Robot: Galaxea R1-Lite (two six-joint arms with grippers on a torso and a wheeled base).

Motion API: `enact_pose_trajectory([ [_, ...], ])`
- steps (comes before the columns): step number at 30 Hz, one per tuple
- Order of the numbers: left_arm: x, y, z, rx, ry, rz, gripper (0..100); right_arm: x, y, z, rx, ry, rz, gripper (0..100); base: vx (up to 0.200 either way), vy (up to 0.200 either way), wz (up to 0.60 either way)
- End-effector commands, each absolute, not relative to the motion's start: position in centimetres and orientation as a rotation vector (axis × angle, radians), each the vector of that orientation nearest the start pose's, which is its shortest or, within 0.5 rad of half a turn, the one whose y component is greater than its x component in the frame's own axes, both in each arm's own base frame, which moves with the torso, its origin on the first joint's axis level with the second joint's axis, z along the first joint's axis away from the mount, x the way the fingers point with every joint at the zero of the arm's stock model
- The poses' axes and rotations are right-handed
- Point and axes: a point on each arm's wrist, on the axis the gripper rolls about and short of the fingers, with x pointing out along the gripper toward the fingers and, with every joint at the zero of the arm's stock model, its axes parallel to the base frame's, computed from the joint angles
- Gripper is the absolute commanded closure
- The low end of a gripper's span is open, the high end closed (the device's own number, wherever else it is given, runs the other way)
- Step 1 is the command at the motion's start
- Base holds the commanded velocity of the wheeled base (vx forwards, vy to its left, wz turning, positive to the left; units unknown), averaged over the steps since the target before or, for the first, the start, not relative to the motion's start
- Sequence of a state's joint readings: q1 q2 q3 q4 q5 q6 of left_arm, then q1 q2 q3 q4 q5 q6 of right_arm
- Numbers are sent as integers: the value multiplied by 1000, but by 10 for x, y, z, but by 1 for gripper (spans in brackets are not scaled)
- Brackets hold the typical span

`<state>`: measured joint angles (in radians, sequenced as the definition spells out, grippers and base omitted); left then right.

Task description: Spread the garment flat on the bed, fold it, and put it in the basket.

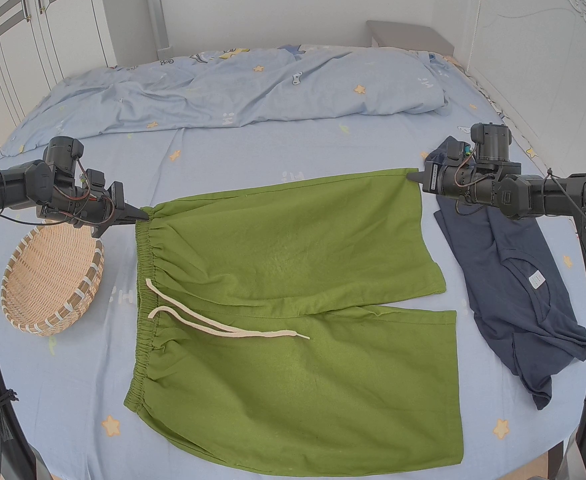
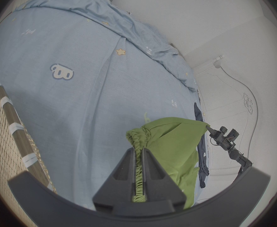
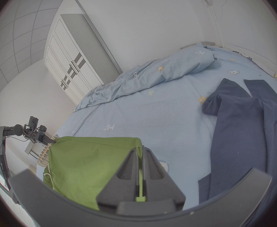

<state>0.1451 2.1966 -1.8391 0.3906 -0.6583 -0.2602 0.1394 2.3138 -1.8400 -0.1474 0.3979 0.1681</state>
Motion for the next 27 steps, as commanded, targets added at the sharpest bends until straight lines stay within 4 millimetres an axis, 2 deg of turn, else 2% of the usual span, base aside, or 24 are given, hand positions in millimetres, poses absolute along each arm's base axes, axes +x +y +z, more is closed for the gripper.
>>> enact_pose_trajectory([
  [1,441,51,176,-546,776,-392,100,489,78,164,207,396,491,100,0,0,0],
  [7,447,52,171,-560,779,-386,100,497,80,152,207,412,473,100,0,0,0],
  [18,453,56,166,-579,781,-373,100,497,79,150,208,416,464,100,0,0,0],
  [19,454,56,166,-580,782,-374,0,497,79,150,209,417,464,0,0,0,0],
  [27,456,53,164,-578,784,-381,0,499,78,147,212,414,462,0,0,0,0],
])
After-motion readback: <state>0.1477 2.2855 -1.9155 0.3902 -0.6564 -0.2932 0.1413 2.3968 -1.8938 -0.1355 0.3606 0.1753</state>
